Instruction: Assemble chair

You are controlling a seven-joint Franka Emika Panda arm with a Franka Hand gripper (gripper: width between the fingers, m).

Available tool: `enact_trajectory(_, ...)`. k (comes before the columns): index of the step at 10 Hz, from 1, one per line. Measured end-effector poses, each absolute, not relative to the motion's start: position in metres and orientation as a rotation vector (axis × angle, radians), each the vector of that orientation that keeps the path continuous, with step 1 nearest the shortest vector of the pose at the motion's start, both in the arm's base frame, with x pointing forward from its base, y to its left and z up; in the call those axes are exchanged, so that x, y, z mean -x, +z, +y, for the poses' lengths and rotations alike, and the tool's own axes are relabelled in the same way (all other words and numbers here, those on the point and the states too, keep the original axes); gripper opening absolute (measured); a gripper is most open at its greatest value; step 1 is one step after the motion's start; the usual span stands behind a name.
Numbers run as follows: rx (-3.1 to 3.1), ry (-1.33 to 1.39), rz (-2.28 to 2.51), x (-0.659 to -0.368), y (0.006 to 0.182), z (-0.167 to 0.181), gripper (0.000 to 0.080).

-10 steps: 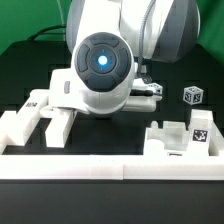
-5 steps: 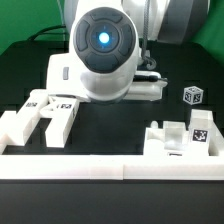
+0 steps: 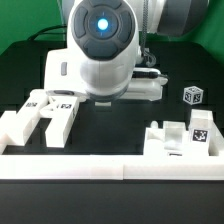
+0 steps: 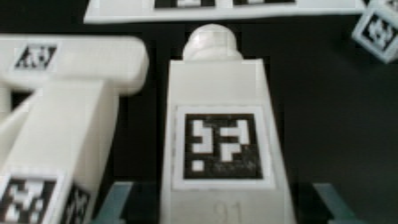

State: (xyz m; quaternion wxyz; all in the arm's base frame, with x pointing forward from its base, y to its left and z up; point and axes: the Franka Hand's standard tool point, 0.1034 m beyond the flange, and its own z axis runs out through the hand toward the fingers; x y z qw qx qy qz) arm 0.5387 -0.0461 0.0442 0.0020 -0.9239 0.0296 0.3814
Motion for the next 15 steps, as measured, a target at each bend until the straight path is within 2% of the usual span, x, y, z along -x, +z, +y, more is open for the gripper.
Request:
enact_trajectory(3,3.012,0.904,0.112,-0.562,0.061,-0.039,0.0291)
enact_trajectory(8,3.161,0.275,0.092,-0.579,0.056,-0.038,0.0291)
enact_trajectory(11,3.198,-0.016,0.107,-0.596,0.067,-0.023,0.0290)
enact_trajectory(13,3.197,-0.280,0.082,-0.604,0.066,-0.024,0.0291)
enact_trajectory(14,3.194,-0.334,0.080,-0.601,0.066,-0.022,0.0291)
enact_trajectory(15,3.189,-0.275,0.075,-0.602,0.076,-0.015,0.0291)
